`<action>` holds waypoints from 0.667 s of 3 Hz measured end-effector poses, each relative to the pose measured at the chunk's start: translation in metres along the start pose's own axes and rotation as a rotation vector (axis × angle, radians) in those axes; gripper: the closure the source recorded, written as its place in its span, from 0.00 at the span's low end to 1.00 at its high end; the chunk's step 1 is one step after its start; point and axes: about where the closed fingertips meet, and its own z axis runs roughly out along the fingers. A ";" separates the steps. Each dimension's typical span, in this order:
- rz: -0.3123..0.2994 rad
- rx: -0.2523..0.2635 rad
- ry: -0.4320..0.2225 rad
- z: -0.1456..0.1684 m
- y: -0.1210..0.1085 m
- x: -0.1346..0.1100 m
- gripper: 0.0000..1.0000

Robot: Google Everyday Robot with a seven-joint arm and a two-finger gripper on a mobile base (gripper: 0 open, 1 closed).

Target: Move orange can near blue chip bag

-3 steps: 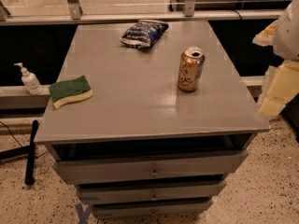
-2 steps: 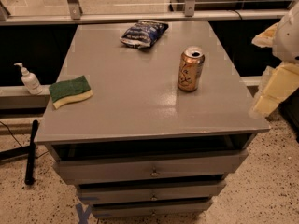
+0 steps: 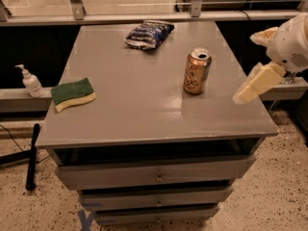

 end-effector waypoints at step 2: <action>0.210 -0.029 -0.322 0.071 -0.022 -0.015 0.00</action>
Offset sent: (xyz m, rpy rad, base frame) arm 0.0851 0.0521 -0.0599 0.6535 -0.0078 -0.0713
